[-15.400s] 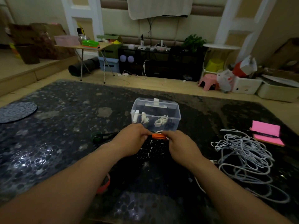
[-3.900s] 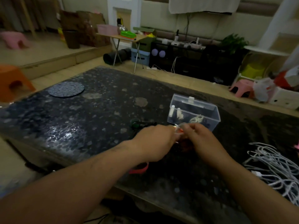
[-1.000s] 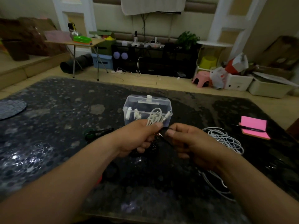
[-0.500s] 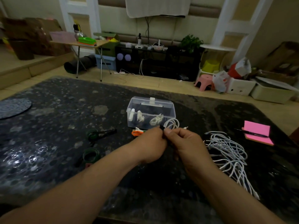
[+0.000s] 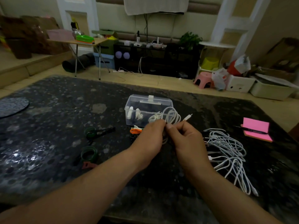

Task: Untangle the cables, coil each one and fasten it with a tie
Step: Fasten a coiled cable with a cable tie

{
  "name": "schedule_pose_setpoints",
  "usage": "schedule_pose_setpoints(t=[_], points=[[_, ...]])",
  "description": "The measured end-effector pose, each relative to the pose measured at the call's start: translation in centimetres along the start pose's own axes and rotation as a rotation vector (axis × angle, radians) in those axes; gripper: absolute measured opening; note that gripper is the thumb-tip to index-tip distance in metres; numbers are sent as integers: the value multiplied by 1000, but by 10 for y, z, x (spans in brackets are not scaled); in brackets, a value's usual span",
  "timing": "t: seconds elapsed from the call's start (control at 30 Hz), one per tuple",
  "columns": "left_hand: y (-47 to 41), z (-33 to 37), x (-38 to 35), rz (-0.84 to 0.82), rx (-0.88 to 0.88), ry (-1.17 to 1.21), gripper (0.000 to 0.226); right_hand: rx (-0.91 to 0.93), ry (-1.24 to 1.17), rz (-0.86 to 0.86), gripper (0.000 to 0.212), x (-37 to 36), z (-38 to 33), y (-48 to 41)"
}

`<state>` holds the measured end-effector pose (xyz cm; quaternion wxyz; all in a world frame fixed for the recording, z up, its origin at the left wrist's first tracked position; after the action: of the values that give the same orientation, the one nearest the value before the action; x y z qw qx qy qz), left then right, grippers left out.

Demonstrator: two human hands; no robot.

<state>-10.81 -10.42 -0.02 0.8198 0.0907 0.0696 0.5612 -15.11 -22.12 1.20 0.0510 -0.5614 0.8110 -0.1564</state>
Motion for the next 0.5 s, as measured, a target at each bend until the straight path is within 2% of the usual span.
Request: schedule_pose_setpoints(t=[0.13, 0.27, 0.5], points=[[7, 5, -4, -6, -42, 61, 42, 39, -19, 16, 18, 1, -6, 0], [9, 1, -8, -53, 11, 158, 43, 12, -59, -21, 19, 1, -1, -4], [5, 14, -4, -127, -58, 301, 30, -91, -406, -175, 16, -16, -2, -3]])
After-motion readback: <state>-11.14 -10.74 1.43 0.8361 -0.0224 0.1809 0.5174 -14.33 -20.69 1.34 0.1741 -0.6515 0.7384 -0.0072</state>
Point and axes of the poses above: each hand's wrist, its own y-axis away from the middle knuckle, its own x-axis out of the back of the hand, z = x × y, the point moved 10 cm from there along -y, towards the middle knuckle, and after that the axes turned 9 degrees about x, right-handed, at the moved point
